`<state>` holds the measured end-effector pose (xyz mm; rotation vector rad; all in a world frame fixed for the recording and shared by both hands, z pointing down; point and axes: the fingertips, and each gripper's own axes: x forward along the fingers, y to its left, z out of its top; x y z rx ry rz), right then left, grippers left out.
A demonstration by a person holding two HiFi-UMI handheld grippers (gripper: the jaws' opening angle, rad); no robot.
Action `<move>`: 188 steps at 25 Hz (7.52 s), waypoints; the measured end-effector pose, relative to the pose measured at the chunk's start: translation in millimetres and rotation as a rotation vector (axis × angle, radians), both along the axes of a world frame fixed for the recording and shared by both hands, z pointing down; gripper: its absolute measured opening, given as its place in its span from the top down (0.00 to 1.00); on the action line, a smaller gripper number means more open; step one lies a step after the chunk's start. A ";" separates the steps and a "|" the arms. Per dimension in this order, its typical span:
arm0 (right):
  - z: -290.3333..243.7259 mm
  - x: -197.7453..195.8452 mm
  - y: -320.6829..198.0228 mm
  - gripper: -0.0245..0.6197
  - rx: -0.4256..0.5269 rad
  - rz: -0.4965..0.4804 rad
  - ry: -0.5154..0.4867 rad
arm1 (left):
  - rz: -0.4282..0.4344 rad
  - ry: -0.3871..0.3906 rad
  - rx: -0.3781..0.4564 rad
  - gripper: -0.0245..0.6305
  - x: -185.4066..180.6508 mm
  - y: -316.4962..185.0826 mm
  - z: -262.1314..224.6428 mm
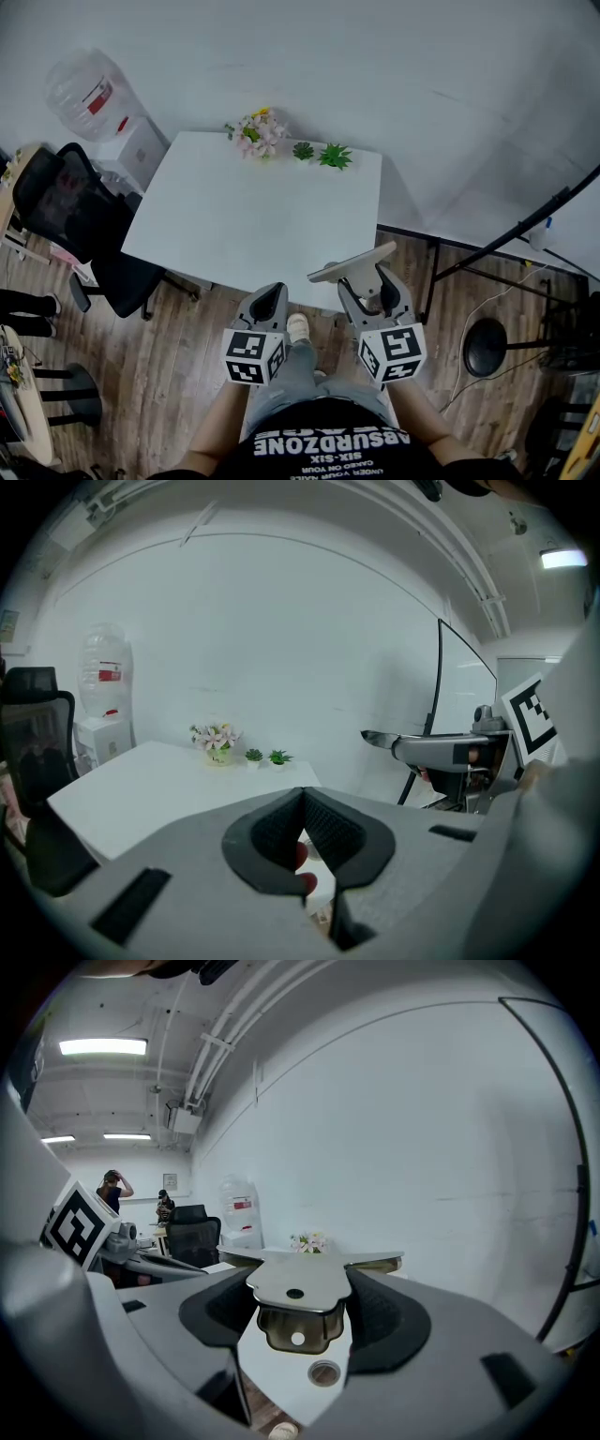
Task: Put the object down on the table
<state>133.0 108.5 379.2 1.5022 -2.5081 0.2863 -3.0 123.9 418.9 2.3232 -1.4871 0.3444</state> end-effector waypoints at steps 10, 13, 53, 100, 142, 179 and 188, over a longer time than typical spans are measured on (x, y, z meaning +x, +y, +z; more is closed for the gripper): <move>-7.0 -10.2 -51.3 0.51 0.012 0.013 0.000 | 0.001 -0.008 0.017 0.97 -14.3 -51.4 -9.6; -6.4 -17.6 -65.2 0.51 0.010 0.007 0.004 | -0.009 -0.009 0.008 0.97 -23.4 -62.6 -6.8; 27.3 -68.8 -192.4 0.51 -0.083 0.066 0.067 | 0.046 0.007 -0.006 0.97 -77.1 -178.3 27.5; 90.6 -89.8 -299.1 0.51 -0.172 0.028 0.055 | 0.045 0.011 -0.095 0.97 -69.5 -230.6 70.3; 155.4 -81.4 -321.1 0.51 -0.278 0.024 0.117 | 0.047 -0.018 -0.136 0.97 -69.4 -235.9 90.1; 202.0 -77.8 -331.4 0.51 -0.361 0.005 0.189 | 0.034 -0.013 -0.159 0.97 -70.8 -234.5 99.6; 213.2 -79.0 -334.7 0.51 -0.376 -0.004 0.201 | 0.028 -0.015 -0.167 0.97 -72.6 -235.5 103.7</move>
